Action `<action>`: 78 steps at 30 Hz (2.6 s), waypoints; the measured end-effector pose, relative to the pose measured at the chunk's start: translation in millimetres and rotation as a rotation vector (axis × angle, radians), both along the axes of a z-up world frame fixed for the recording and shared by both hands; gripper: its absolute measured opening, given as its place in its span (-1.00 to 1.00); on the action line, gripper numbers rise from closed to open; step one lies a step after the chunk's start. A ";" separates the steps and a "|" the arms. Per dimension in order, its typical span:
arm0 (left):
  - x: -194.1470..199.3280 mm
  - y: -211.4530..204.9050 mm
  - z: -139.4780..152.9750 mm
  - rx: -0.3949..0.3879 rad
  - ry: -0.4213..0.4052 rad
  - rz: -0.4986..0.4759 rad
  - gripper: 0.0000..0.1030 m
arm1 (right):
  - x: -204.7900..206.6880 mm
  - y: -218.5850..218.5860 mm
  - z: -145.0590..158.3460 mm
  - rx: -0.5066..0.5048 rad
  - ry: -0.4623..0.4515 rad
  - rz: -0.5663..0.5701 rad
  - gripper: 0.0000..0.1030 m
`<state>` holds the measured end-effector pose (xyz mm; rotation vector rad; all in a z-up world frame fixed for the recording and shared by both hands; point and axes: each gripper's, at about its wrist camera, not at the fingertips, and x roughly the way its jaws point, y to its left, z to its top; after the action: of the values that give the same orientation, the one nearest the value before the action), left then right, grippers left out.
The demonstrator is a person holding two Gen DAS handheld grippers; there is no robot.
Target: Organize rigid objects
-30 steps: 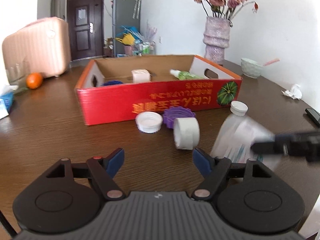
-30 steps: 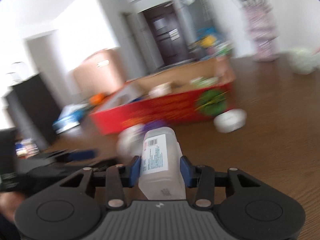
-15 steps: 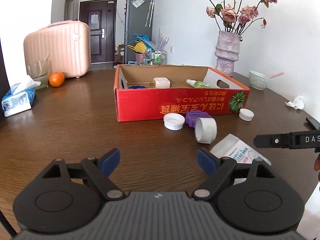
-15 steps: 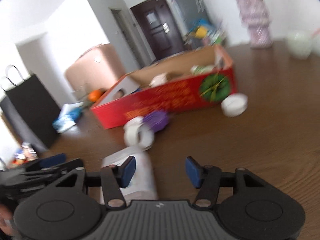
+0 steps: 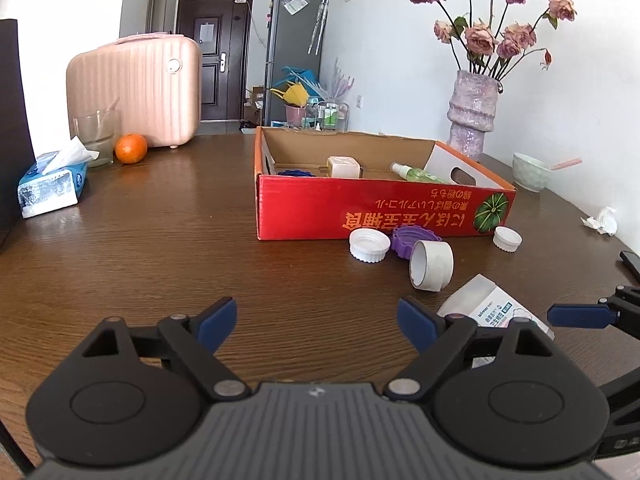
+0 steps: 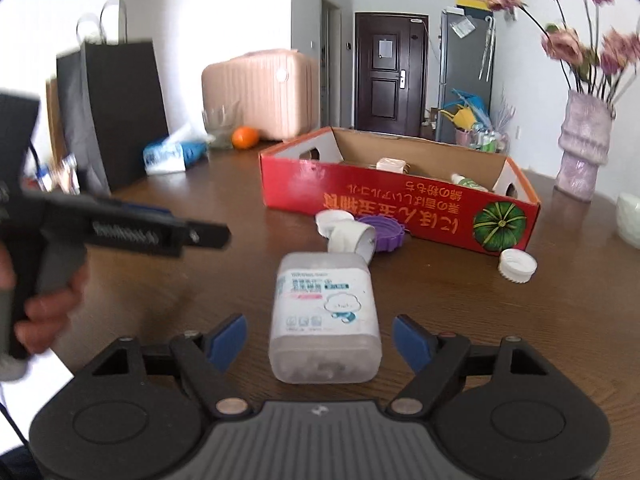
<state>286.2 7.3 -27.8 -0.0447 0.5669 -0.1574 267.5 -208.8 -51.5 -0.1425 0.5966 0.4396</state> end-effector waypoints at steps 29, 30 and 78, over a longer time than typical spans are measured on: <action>29.7 -54.9 -17.5 -0.391 0.241 -0.245 -0.09 | 18.2 -72.9 -5.3 0.362 0.135 -0.216 -0.06; 32.7 -53.8 -17.9 -0.401 0.242 -0.232 -0.09 | 20.2 -75.1 -6.6 0.379 0.139 -0.226 -0.13; 198.2 -79.2 45.4 -0.077 -0.005 -0.220 0.07 | 232.4 -71.1 29.3 0.169 -0.003 -0.247 -0.29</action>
<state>484.5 -71.9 17.7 -0.0568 0.5601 -0.3936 499.9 -279.9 -22.2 0.0910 0.5633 0.2487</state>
